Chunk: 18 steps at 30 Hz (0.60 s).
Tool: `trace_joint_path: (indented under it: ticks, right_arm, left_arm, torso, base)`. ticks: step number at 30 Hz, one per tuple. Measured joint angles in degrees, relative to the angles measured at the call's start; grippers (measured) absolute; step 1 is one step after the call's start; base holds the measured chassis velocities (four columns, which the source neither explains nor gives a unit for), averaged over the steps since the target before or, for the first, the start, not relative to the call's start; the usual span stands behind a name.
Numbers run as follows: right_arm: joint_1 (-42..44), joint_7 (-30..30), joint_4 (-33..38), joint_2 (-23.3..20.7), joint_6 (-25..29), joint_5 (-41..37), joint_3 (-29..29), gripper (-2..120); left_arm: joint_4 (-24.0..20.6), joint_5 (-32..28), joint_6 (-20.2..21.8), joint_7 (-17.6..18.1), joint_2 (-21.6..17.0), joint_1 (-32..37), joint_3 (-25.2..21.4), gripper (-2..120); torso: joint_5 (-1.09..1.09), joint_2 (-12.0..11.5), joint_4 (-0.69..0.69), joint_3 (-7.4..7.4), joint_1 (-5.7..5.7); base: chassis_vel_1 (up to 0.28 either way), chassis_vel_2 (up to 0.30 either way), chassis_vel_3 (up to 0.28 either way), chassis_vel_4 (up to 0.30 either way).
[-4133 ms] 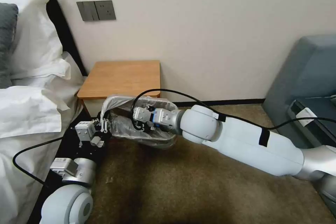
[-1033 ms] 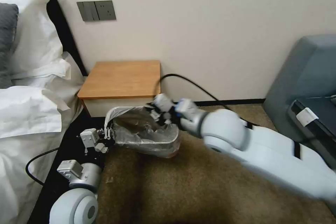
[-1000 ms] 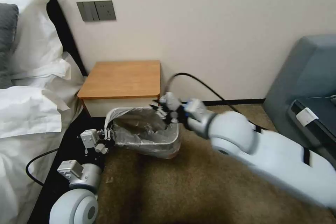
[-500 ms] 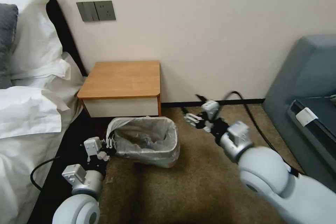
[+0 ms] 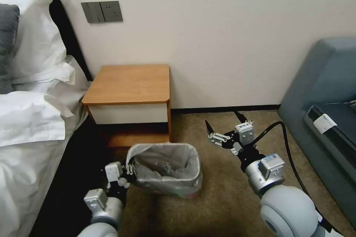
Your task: Pick up the garbage bag from the table and place it over the trash can.
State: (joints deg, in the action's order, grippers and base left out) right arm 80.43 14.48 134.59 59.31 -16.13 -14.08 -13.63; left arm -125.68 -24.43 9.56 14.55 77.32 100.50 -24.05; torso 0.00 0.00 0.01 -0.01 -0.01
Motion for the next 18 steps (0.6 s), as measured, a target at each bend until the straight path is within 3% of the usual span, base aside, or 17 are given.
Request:
trace_joint_path:
  ticks: [18]
  right_arm:
    - [2.5, -1.8, 0.0, 2.0, 1.5, 4.1, -0.7, 100]
  left_arm:
    - [5.9, 0.5, -1.5, -0.1, 1.2, -0.9, 2.0, 9]
  torso:
    - [0.00, 0.0, -0.01, 0.00, 0.00]
  base:
    - [0.000, 0.000, 0.000, 0.000]
